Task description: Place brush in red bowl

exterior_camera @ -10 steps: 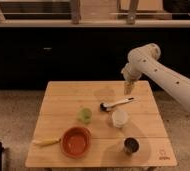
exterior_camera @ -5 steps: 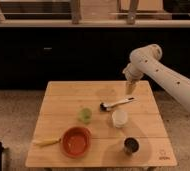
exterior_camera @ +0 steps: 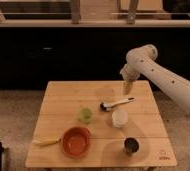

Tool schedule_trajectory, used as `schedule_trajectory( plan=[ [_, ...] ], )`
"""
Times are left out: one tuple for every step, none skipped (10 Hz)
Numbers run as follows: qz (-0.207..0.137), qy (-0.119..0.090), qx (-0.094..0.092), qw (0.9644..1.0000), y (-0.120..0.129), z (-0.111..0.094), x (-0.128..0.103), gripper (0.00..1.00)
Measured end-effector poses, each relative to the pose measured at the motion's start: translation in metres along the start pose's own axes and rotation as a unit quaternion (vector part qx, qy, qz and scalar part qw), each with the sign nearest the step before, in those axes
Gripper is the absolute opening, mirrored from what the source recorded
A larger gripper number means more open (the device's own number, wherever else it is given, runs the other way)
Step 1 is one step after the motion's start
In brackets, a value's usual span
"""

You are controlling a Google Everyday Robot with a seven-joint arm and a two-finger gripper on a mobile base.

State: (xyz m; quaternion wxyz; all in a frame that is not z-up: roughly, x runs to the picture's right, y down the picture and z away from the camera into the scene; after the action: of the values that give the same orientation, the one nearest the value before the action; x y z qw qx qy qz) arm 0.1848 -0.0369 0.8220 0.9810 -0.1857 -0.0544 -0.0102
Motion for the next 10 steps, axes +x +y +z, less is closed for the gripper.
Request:
schedule_trajectory(
  plan=[
    [0.001,-0.002,-0.006,1.0,0.003,0.004,0.0,0.8],
    [0.008,-0.006,-0.017,0.9998,0.012,0.015,0.0,0.8],
    [0.011,-0.009,-0.023,0.9996,0.017,0.023,-0.002,0.8],
    [0.013,-0.014,-0.03,0.9994,0.022,0.031,-0.006,0.8],
    [0.017,-0.018,-0.034,0.9991,0.024,0.036,-0.007,0.8],
    [0.021,-0.022,-0.04,0.9987,0.028,0.044,-0.006,0.8],
    [0.026,-0.026,-0.046,0.9983,0.031,0.051,-0.005,0.8],
    [0.028,-0.029,-0.053,0.9978,0.033,0.06,-0.005,0.8],
    [0.03,-0.032,-0.064,0.997,0.035,0.073,-0.005,0.8],
    [0.033,-0.034,-0.074,0.9962,0.034,0.08,-0.003,0.8]
  ],
)
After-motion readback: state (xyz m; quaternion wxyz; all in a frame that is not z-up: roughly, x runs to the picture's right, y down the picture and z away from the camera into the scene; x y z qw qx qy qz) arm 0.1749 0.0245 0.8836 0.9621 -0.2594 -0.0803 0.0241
